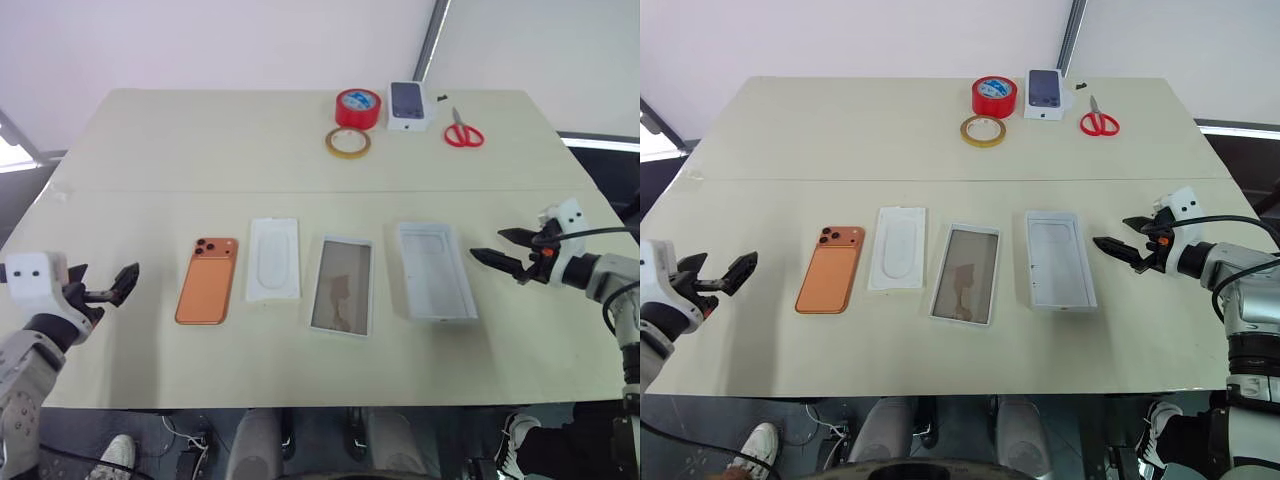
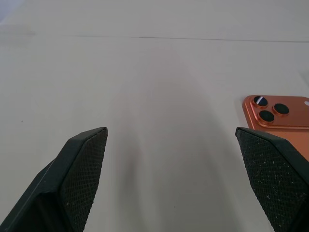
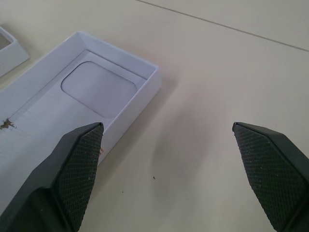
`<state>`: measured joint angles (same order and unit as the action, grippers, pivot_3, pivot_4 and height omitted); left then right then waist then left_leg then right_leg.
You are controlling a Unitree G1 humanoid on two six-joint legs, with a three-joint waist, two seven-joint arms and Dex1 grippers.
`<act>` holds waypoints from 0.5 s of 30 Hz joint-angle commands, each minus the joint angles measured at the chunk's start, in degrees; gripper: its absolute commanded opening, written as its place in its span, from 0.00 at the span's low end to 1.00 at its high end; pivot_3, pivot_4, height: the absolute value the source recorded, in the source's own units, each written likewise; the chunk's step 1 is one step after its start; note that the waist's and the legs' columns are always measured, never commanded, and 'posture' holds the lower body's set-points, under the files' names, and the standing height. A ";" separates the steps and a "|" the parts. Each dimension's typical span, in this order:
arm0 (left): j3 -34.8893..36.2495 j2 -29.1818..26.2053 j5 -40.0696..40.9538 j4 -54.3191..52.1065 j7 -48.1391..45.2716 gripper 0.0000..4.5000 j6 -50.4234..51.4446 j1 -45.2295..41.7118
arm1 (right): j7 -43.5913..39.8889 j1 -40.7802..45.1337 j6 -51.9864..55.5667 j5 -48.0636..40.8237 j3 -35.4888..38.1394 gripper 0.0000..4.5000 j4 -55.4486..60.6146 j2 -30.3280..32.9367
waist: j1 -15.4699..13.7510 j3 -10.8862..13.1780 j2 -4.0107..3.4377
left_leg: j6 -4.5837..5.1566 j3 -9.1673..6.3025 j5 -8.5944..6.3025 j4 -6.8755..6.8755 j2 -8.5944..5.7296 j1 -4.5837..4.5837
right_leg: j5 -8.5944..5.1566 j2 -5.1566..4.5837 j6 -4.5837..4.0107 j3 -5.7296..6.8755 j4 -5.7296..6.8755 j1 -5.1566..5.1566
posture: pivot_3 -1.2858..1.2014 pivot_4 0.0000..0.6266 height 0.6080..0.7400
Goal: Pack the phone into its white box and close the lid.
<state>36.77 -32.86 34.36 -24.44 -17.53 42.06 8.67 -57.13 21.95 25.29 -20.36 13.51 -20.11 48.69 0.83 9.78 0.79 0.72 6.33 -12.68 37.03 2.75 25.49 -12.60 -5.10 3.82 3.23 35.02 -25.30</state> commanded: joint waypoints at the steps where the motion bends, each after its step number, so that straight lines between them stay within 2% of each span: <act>1: 0.49 0.12 -0.23 -0.02 -0.23 0.99 -1.44 -0.30 | 0.12 2.26 -1.55 -0.18 0.53 0.99 1.32 0.29 | 0.02 0.00 0.00 | 0.00 0.00 0.00 0.00 0.00 0.00 | 0.00 0.00 0.00 0.00 0.00 0.00 | 0.52 0.24 1.00; 13: 0.04 -0.72 1.48 -0.73 -2.16 0.99 -0.62 -2.07 | 0.69 1.12 0.13 -1.19 -1.93 0.99 10.59 -1.78 | -0.17 0.00 0.00 | 0.00 0.00 0.00 0.04 0.01 0.02 | 0.00 0.01 0.00 0.01 0.01 -0.01 | 0.52 0.24 1.00; 15: -2.09 -0.88 2.68 -2.01 -2.25 0.99 1.50 -3.41 | 0.32 1.05 1.10 -1.67 -3.11 0.99 14.37 -2.20 | -0.14 0.00 0.00 | 0.00 0.00 0.00 0.04 0.01 0.01 | 0.00 0.01 0.00 0.01 0.03 0.00 | 0.52 0.24 1.00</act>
<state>35.90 -32.60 35.65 -23.53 -19.24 42.53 6.06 -56.57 22.67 25.89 -20.77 10.56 -10.11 46.48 0.69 9.78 0.80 0.72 6.33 -12.68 37.06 2.77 25.51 -12.60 -5.09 3.83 3.24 35.07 -25.28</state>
